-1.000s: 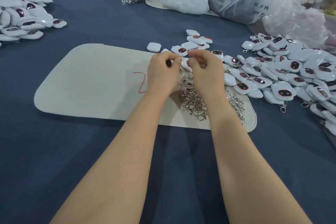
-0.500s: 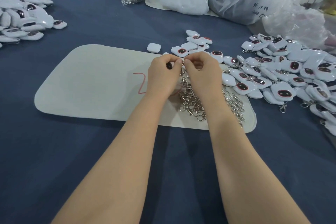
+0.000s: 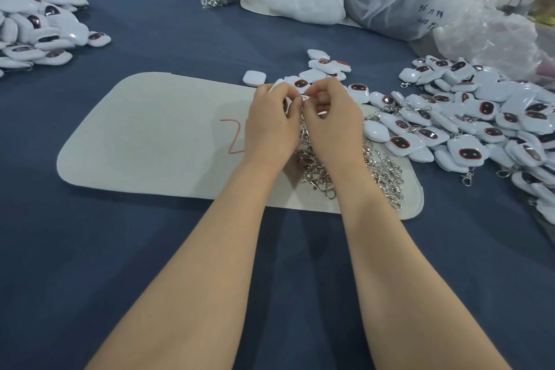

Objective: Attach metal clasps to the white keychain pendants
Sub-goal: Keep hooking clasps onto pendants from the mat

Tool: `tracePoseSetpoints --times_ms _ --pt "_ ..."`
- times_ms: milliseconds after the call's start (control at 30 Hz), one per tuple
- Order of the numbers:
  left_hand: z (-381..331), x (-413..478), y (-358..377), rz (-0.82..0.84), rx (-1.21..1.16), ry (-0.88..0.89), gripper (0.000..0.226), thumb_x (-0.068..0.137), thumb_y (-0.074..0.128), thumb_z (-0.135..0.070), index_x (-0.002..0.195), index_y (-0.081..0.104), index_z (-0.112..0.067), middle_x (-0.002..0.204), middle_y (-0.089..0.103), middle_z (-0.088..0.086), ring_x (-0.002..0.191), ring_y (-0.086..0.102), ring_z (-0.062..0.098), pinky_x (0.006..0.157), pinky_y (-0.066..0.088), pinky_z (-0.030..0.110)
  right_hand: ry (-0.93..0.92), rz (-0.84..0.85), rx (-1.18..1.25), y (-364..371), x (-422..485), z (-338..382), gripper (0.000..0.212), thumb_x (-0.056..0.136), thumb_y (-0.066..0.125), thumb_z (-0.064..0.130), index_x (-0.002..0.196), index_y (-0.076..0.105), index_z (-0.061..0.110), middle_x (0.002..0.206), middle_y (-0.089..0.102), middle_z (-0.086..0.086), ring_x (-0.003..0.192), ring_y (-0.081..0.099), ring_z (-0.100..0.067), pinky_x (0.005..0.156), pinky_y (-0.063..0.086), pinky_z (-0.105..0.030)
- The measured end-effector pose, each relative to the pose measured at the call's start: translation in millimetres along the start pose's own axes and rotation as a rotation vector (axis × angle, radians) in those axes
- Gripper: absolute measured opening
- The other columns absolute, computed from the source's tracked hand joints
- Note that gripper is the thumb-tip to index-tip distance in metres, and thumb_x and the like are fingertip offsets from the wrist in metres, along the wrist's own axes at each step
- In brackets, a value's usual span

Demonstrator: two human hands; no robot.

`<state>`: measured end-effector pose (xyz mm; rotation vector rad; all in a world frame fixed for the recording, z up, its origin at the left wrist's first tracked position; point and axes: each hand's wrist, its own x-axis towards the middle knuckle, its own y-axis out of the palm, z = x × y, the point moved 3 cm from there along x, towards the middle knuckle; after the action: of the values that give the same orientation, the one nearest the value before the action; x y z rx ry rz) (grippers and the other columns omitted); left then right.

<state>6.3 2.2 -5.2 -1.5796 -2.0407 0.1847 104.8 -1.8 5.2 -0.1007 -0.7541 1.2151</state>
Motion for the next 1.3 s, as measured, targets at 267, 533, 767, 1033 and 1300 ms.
tracePoseSetpoints --times_ms 267,533,767,1033,1300 --pt "0.2 0.0 1.7 -0.001 -0.041 -0.021 0.011 0.089 0.058 -0.015 0.082 0.056 -0.023 0.1 0.058 0.006 0.076 0.043 0.008 0.065 0.028 0.018 0.029 -0.069 0.044 -2.5 0.5 -1.4 0.01 0.083 0.057 0.0 0.088 0.059 0.009 0.073 0.052 0.016 0.064 0.049 0.003 0.068 0.04 -0.008" --pt "-1.0 -1.4 0.0 -0.013 -0.045 -0.009 0.013 0.09 0.056 -0.014 0.081 0.055 -0.022 0.097 0.053 0.002 0.071 0.043 0.006 0.065 0.032 0.019 0.053 -0.042 0.061 -1.8 -0.4 -1.0 0.011 0.084 0.058 0.0 0.088 0.058 0.01 0.072 0.052 0.017 0.063 0.05 0.006 0.067 0.042 -0.007" --pt "0.4 -1.1 -0.1 -0.012 -0.015 0.009 0.014 0.091 0.053 -0.012 0.082 0.053 -0.022 0.103 0.056 0.004 0.078 0.043 0.01 0.069 0.034 0.021 0.033 -0.059 0.046 -0.5 -1.6 0.3 0.011 0.082 0.059 0.0 0.087 0.057 0.011 0.072 0.052 0.015 0.062 0.049 0.003 0.064 0.041 -0.006" --pt "0.7 -0.7 -0.3 -0.032 0.003 0.03 0.01 0.091 0.051 -0.007 0.087 0.057 -0.014 0.106 0.057 0.007 0.079 0.043 0.011 0.073 0.038 0.025 0.033 -0.033 0.018 1.1 -2.3 0.1 0.015 0.082 0.059 0.001 0.083 0.055 0.015 0.071 0.053 0.011 0.061 0.048 0.001 0.064 0.039 -0.007" --pt "0.8 0.2 -2.2 -0.014 0.009 -0.016 0.014 0.091 0.051 -0.01 0.082 0.053 -0.02 0.097 0.056 0.003 0.078 0.046 0.012 0.068 0.034 0.021 -0.073 0.013 -0.062 1.7 -3.9 1.9 0.009 0.08 0.055 -0.001 0.082 0.055 0.008 0.077 0.061 -0.009 0.069 0.051 -0.019 0.063 0.037 -0.016"
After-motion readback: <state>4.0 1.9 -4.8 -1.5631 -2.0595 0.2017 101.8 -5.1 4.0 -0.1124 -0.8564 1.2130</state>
